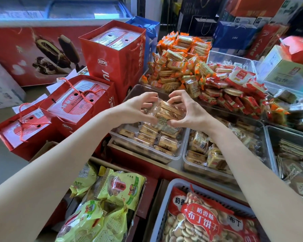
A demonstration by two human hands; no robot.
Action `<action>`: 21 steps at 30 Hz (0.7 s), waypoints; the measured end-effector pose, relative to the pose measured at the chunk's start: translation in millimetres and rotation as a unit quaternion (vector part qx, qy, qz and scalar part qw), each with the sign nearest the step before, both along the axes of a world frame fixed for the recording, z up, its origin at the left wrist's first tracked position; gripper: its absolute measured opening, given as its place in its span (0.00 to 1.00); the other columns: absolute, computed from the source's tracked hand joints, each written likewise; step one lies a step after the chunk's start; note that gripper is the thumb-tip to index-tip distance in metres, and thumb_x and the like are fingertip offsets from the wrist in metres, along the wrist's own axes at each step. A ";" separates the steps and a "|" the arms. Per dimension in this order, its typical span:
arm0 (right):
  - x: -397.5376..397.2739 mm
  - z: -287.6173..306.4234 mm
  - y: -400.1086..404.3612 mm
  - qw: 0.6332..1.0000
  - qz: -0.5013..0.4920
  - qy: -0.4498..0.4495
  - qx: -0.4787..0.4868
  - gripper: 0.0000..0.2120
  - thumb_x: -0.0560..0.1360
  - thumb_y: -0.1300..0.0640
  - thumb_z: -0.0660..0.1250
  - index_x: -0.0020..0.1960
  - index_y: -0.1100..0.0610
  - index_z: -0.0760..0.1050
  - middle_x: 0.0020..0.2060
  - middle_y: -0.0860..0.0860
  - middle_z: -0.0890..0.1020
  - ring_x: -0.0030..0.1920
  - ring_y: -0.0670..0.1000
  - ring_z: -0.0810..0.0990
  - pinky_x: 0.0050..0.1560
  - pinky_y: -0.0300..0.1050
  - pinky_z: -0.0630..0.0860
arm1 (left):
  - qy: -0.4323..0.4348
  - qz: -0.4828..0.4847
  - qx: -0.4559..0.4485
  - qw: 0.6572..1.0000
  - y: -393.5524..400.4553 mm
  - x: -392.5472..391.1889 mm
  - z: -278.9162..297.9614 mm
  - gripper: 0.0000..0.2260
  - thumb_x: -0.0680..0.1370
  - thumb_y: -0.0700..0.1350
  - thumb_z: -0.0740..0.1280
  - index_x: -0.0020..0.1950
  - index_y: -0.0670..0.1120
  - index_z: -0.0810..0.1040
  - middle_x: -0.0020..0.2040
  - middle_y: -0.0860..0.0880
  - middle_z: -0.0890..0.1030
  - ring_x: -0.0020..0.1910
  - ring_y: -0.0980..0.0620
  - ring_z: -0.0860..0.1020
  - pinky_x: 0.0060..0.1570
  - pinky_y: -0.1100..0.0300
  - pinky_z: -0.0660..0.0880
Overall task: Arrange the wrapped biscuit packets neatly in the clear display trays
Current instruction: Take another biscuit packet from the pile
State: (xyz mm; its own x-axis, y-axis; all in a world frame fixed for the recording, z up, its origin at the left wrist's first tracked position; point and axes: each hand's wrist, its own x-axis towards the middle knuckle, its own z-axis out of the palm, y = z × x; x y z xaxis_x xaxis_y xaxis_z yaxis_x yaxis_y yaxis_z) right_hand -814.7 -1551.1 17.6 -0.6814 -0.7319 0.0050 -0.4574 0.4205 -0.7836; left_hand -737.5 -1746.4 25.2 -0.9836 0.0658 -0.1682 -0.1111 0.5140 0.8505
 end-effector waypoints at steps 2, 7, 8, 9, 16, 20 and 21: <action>2.5 -0.8 -5.2 1.000 0.012 0.016 0.004 0.33 0.66 0.62 0.77 0.62 0.49 0.61 0.58 0.52 0.73 0.59 0.53 0.76 0.60 0.51 0.75 | 0.025 0.003 -0.036 0.999 7.7 -2.0 -5.9 0.36 0.67 0.41 0.77 0.71 0.51 0.65 0.63 0.52 0.75 0.59 0.53 0.76 0.59 0.56 0.74; 0.0 -3.1 1.5 0.992 -0.037 -0.089 -0.077 0.25 0.68 0.49 0.73 0.62 0.51 0.69 0.58 0.50 0.77 0.60 0.50 0.77 0.60 0.45 0.75 | -0.017 0.071 0.066 0.995 -2.5 5.6 -14.6 0.26 0.66 0.41 0.77 0.62 0.46 0.73 0.56 0.48 0.80 0.51 0.51 0.81 0.52 0.55 0.79; -1.8 -5.9 5.7 0.984 -0.057 -0.126 -0.115 0.20 0.70 0.48 0.70 0.60 0.52 0.73 0.56 0.50 0.79 0.60 0.50 0.77 0.62 0.47 0.74 | -0.028 0.082 0.104 0.991 -8.1 8.5 -15.7 0.26 0.66 0.40 0.76 0.62 0.45 0.73 0.55 0.47 0.81 0.52 0.51 0.81 0.53 0.56 0.78; -3.5 -9.6 9.2 0.974 -0.075 -0.151 -0.149 0.14 0.73 0.50 0.67 0.58 0.53 0.76 0.54 0.51 0.81 0.59 0.52 0.78 0.63 0.49 0.74 | -0.040 0.093 0.147 0.984 -13.5 11.0 -16.6 0.25 0.67 0.40 0.76 0.62 0.45 0.73 0.54 0.46 0.81 0.53 0.50 0.81 0.54 0.57 0.78; 4.8 -16.0 -5.4 0.970 -0.119 -0.122 -0.175 0.09 0.73 0.58 0.70 0.51 0.61 0.80 0.47 0.56 0.84 0.46 0.52 0.84 0.49 0.44 0.81 | -0.074 0.072 0.250 0.963 -23.3 12.6 -17.2 0.25 0.65 0.42 0.73 0.62 0.45 0.74 0.55 0.46 0.82 0.56 0.49 0.80 0.57 0.57 0.75; 2.8 -15.3 -9.2 0.966 -0.133 -0.127 -0.183 0.04 0.75 0.63 0.67 0.47 0.63 0.80 0.41 0.55 0.84 0.39 0.48 0.83 0.43 0.40 0.80 | -0.076 0.056 0.258 0.961 -29.3 12.1 -19.9 0.25 0.67 0.40 0.75 0.62 0.44 0.74 0.56 0.46 0.82 0.56 0.49 0.80 0.55 0.60 0.77; 2.9 -15.6 -8.8 0.962 -0.132 -0.142 -0.190 0.05 0.76 0.63 0.67 0.48 0.64 0.80 0.41 0.56 0.83 0.39 0.48 0.82 0.42 0.39 0.80 | -0.078 0.051 0.264 0.960 -30.3 12.0 -21.0 0.24 0.67 0.40 0.75 0.61 0.45 0.74 0.56 0.46 0.82 0.56 0.50 0.80 0.54 0.61 0.77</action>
State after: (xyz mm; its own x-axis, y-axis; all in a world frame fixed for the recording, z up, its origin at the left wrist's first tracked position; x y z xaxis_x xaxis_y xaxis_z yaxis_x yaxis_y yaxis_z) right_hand -811.8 -1559.9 1.9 -0.8571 -0.5146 0.0234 -0.1181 0.1520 -0.9813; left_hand -725.6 -1776.7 4.2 -0.9551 0.0873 -0.2830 -0.2844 -0.0035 0.9587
